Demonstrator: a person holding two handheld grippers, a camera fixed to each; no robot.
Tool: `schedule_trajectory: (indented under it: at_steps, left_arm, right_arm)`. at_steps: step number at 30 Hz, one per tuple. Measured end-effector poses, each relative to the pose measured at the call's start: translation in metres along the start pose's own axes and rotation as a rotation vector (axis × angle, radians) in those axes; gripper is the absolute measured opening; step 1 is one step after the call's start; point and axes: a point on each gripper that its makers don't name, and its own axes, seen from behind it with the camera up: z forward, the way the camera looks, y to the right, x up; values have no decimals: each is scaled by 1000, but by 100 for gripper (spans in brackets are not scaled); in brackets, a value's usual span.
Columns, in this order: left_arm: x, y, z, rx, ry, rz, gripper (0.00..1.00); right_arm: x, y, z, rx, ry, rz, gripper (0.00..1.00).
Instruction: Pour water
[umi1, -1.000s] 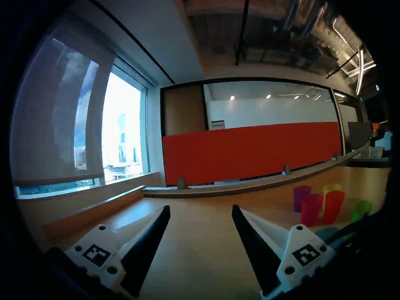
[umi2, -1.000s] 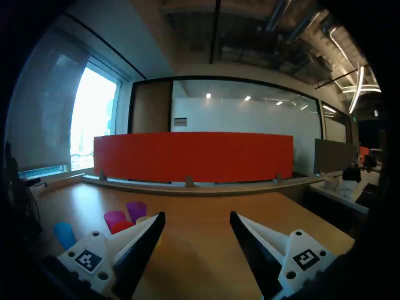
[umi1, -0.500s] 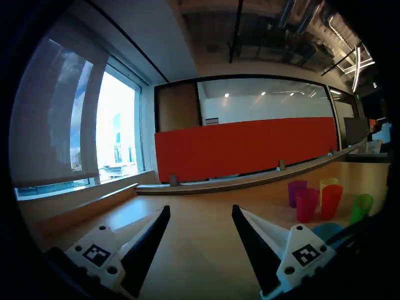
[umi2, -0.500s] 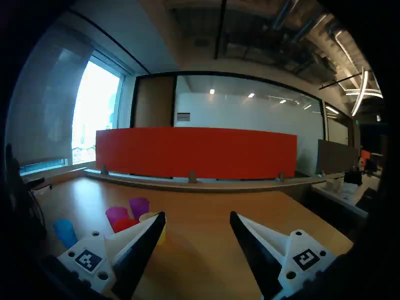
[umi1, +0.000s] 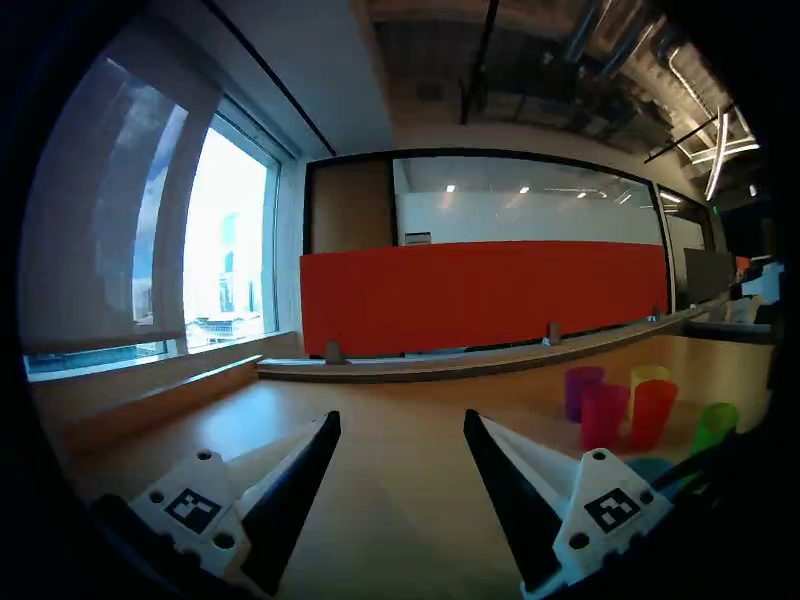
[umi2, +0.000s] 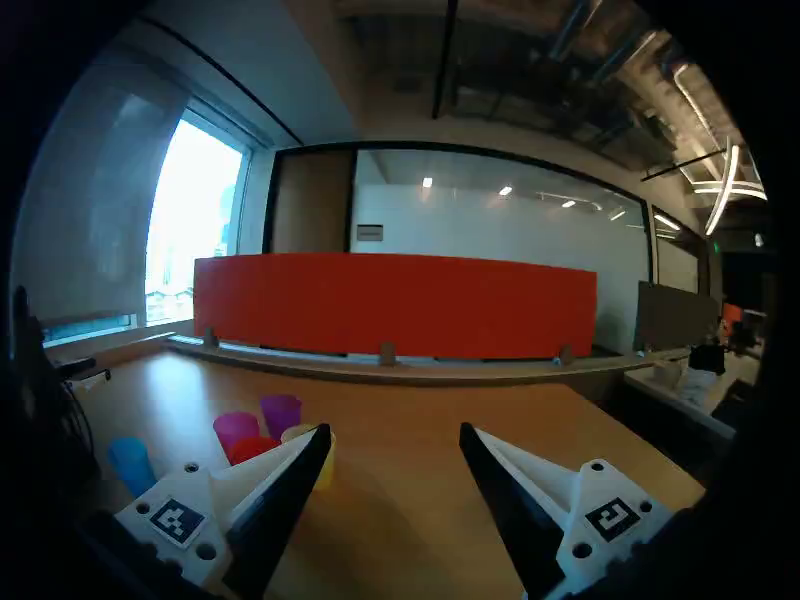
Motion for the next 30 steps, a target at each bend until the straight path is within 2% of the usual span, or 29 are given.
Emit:
schedule_trajectory:
  at_steps: [9,30]
  left_arm:
    - [-7,-1,3,-1,-19,-44,91]
    - [-12,2,6,-21,-37,-46,92]
  right_arm:
    - [4,5,0,-6,7,14,100]
    - [8,14,-6,-9,23,18,100]
